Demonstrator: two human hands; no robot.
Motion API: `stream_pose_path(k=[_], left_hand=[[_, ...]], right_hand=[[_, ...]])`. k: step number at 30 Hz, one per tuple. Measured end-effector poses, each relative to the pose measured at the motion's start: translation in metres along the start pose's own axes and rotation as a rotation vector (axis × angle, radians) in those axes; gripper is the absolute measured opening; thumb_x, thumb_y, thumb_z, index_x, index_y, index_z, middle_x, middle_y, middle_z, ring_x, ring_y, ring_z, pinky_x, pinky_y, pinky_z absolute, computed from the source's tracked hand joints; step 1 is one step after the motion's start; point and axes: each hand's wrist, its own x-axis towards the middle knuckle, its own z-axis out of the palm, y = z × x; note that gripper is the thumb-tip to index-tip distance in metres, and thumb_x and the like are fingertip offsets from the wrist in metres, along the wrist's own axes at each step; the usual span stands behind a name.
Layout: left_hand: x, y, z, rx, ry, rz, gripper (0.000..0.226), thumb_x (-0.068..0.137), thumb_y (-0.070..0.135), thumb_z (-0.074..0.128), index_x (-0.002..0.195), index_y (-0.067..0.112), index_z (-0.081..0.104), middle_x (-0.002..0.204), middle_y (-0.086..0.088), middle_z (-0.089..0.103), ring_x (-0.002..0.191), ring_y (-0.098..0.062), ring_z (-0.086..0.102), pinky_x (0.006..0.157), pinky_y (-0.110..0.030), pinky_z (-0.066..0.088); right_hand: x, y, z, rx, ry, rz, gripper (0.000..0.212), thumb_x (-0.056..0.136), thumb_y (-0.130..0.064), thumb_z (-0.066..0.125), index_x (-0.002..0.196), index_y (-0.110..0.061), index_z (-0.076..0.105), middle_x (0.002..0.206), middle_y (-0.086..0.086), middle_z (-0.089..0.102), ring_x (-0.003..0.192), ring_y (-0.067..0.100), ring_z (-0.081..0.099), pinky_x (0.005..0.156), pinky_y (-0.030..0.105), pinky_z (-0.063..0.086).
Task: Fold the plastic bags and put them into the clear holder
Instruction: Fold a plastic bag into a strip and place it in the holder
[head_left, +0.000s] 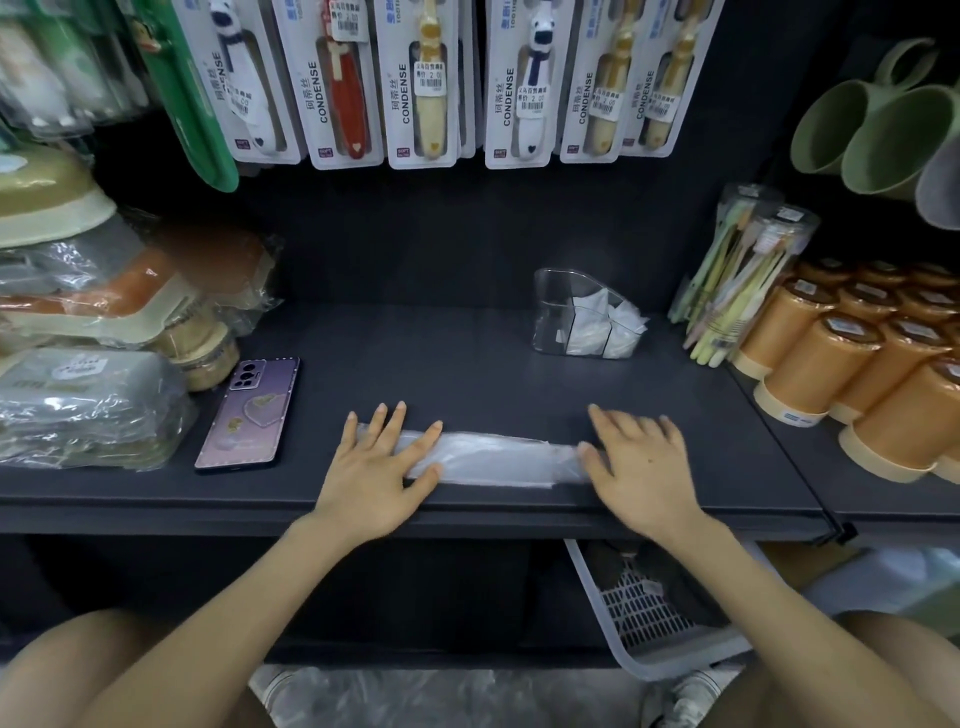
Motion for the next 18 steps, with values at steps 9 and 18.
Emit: stream_pose_path(k=[9,18], left_hand=[[0.009,0.021,-0.012,-0.18,0.459,0.204,0.047,0.079,0.046,0.045,0.108,0.021,0.073,0.119,-0.009,0.065,0.106,-0.032,0.062,0.097,-0.041,0.043],[-0.009,0.078,0.014,-0.331,0.371,0.37,0.061,0.077,0.064,0.056,0.122,0.024,0.064,0.104,0.007,0.063,0.098,-0.016,0.057,0.087,-0.032,0.048]], right_hand=[[-0.016,0.008,-0.008,0.353,-0.132,0.136,0.023,0.078,-0.026,0.067,0.061,-0.03,0.053,0.083,-0.003,0.061,0.088,0.02,0.057,0.076,0.029,0.042],[-0.026,-0.001,-0.05,1.147,-0.433,0.42,0.018,0.087,-0.005,0.059,0.07,-0.007,0.055,0.052,0.008,0.055,0.045,0.017,0.048,0.044,0.023,0.04]])
